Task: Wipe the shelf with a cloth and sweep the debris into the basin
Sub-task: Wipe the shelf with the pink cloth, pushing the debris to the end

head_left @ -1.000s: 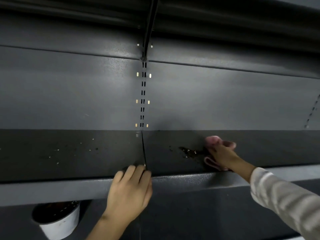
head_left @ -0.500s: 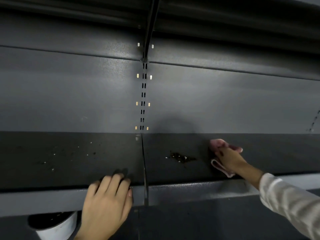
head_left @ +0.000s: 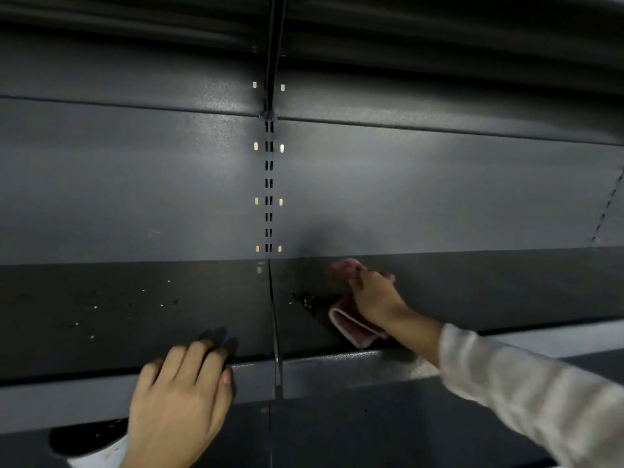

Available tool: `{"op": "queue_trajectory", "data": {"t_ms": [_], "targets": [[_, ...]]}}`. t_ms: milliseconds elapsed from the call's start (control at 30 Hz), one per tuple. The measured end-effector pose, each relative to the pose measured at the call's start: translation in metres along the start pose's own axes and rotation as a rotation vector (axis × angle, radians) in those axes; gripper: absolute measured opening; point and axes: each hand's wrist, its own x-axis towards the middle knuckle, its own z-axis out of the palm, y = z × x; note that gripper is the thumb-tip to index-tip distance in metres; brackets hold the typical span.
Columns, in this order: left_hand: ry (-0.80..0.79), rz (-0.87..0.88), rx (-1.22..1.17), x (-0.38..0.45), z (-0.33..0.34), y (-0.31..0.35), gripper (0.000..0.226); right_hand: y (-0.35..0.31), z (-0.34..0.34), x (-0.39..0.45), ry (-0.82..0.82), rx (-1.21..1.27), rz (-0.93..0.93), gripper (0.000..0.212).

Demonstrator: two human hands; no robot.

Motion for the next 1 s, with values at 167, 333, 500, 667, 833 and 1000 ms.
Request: {"op": "queue_trajectory", "data": {"t_ms": [167, 333, 500, 667, 833, 1000], "targets": [[0.013, 0.023, 0.022, -0.001, 0.002, -0.003, 0.055, 0.003, 0.01, -0.016, -0.198, -0.3, 0.283, 0.04], [0.015, 0.005, 0.016, -0.001, 0.004, -0.001, 0.054, -0.055, 0.05, -0.004, -0.179, -0.224, 0.21, 0.048], [0.017, 0.016, 0.041, 0.0, 0.002, -0.002, 0.039, -0.083, 0.066, 0.01, -0.129, 0.067, 0.071, 0.041], [0.004, -0.011, 0.037, 0.0, -0.001, -0.016, 0.051, -0.028, 0.009, 0.046, -0.002, -0.114, -0.067, 0.042], [0.007, -0.023, 0.024, -0.001, 0.002, -0.015, 0.06, 0.067, -0.013, 0.074, 0.021, -0.214, 0.232, 0.036], [0.015, -0.053, 0.027, 0.0, 0.004, -0.013, 0.047, -0.008, 0.058, 0.074, -0.134, -0.403, -0.044, 0.034]]}}
